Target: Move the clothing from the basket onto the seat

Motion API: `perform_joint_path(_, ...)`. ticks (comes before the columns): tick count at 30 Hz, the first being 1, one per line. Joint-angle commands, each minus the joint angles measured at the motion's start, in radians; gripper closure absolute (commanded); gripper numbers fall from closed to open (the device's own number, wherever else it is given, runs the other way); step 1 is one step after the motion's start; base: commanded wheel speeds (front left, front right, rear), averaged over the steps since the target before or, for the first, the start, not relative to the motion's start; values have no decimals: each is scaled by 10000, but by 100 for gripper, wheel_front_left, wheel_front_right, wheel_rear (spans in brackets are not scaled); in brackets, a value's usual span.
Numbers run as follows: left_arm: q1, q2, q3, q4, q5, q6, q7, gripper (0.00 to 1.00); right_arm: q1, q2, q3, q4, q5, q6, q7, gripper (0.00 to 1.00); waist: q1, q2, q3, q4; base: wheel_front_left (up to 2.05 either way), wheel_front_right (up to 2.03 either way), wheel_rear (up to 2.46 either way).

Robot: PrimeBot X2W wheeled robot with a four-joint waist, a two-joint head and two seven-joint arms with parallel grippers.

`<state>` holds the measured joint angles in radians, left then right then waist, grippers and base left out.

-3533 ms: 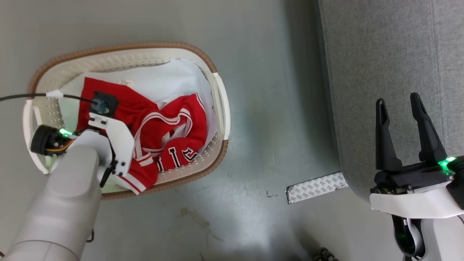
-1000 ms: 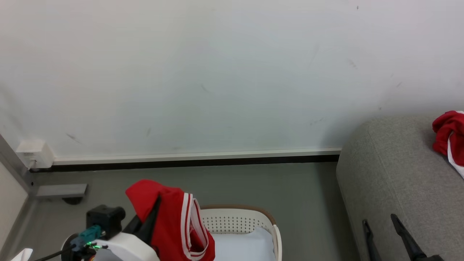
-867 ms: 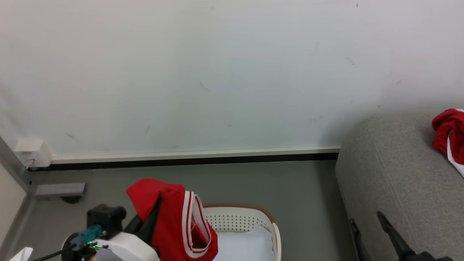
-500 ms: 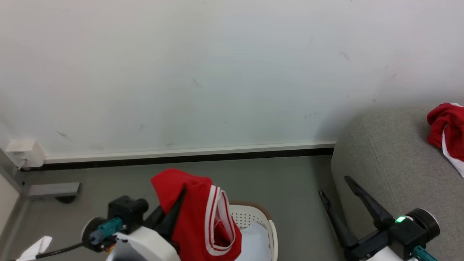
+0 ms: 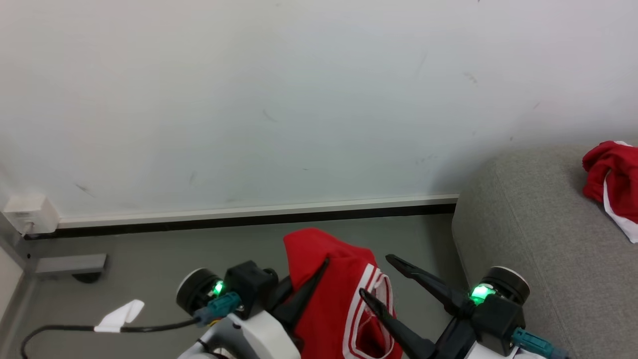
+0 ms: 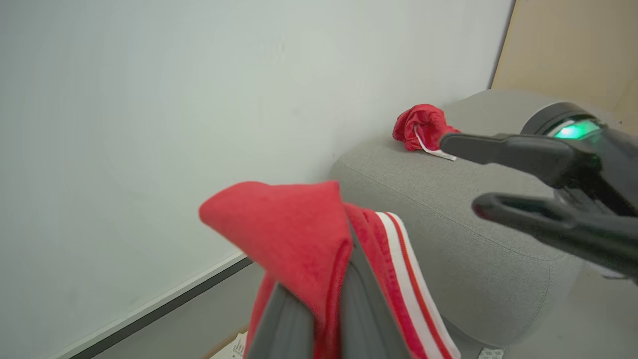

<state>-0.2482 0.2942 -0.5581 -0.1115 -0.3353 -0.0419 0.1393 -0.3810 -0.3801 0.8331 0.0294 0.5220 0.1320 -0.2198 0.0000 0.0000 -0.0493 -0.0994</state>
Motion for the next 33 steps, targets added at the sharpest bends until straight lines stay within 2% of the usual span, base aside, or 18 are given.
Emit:
perform_joint_path(1, -134, -33, -15, -49, 52, -21, -70, 100, -183, -116, 87, -26, 86, -26, 14, 0, 0, 0, -5, -21, 0, 0, 0)
perform_joint_path(5, -305, -6, -389, -124, 182, -278, -48, 100, -612, -509, 845, 52, 346, -26, 228, 0, 0, 0, -28, -97, 0, 0, 0)
perform_joint_path(13, -587, 170, -1154, -641, 24, -651, 137, 100, -1132, -1084, 1652, 181, 827, -26, 439, 0, 0, 0, -55, -216, 0, 0, 0)
perform_joint_path(22, -758, 207, -1851, -986, -584, -821, -2, 100, -1339, -1185, 2510, 193, 1994, -26, 522, 0, 0, 0, -46, -256, 0, 0, 0)
perform_joint_path(23, -771, 229, -1879, -963, -617, -829, -41, 100, -1385, -1179, 2586, 198, 2091, -26, 509, 5, 0, 0, -39, -256, 0, 0, 0)
perform_joint_path(24, -776, 225, -1915, -940, -661, -837, -88, 100, -1470, -1183, 2703, 182, 2162, -26, 498, 57, 0, 0, -30, -255, 0, 0, 0)
perform_joint_path(25, -778, 212, -1935, -915, -714, -840, -100, 100, -1529, -1182, 2801, 147, 2288, -26, 459, 100, 0, 0, -19, -255, 0, 0, 0)
perform_joint_path(29, -778, 233, -1945, -733, -780, -838, -218, 100, -1701, -1284, 3046, 144, 2697, -26, 295, 100, 0, 0, 28, -281, 0, 0, 0)
perform_joint_path(30, -780, 237, -1908, -690, -758, -796, -296, 97, -1743, -1300, 3025, 181, 2779, -26, 221, 100, 0, 0, 43, -289, 0, 0, 0)
perform_joint_path(31, -793, 238, -1870, -662, -698, -746, -376, 77, -1765, -1327, 2974, 211, 2850, -26, 189, 100, 0, 0, 59, -299, 0, 0, 0)
perform_joint_path(32, -781, 232, -1862, -617, -677, -739, -465, 65, -1771, -1363, 2906, 244, 2897, -26, 100, 100, 0, 0, 70, -309, 0, 0, 0)
perform_joint_path(33, -757, 227, -1842, -564, -686, -721, -510, 61, -1744, -1395, 2830, 287, 2947, -26, 54, 100, 0, 0, 81, -317, 0, 0, 0)
